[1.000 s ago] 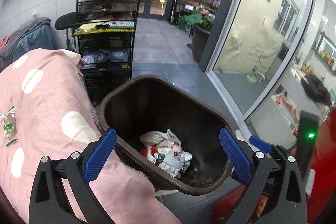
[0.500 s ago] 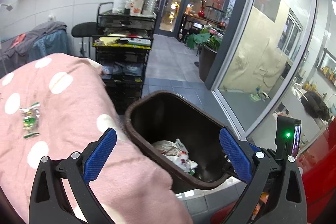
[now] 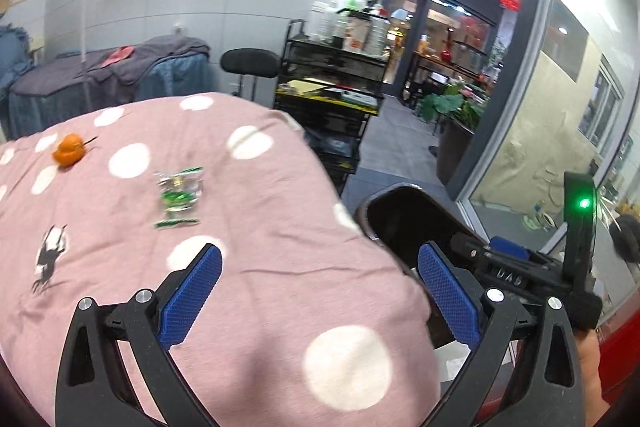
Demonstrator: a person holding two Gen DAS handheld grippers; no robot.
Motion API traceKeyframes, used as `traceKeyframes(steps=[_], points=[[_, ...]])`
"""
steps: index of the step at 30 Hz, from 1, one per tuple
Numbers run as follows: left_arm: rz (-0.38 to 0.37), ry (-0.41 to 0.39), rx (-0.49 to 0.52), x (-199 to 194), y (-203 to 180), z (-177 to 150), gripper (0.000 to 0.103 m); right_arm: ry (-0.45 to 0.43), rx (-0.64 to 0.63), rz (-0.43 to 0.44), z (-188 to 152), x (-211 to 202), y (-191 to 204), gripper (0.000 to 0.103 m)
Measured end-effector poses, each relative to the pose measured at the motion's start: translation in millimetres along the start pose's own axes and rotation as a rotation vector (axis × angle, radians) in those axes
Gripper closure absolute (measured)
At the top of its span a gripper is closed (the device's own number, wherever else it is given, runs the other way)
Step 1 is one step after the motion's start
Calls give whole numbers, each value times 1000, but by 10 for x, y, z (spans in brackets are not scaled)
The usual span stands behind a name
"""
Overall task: Collect trash
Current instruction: 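Move both tools back over the bedspread, then grasp the green snack packet with the right tool while the left tool grasps the orange peel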
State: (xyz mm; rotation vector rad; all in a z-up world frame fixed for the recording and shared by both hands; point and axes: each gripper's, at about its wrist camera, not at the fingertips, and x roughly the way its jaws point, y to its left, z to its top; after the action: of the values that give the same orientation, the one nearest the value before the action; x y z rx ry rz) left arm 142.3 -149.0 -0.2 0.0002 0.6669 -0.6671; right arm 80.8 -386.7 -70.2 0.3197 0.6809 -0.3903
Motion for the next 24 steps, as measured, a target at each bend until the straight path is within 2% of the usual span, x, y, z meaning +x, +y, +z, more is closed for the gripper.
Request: traceKeyframes(steps=[12, 18, 24], points=[[183, -9, -124, -355, 919, -202, 6, 40, -189, 218, 134, 125, 1291, 20], [245, 2, -202, -494, 1369, -355, 6, 90, -246, 277, 113, 256, 1767, 20], [310, 33, -207, -579, 1698, -458, 6, 162, -285, 326, 97, 465, 2171, 20]])
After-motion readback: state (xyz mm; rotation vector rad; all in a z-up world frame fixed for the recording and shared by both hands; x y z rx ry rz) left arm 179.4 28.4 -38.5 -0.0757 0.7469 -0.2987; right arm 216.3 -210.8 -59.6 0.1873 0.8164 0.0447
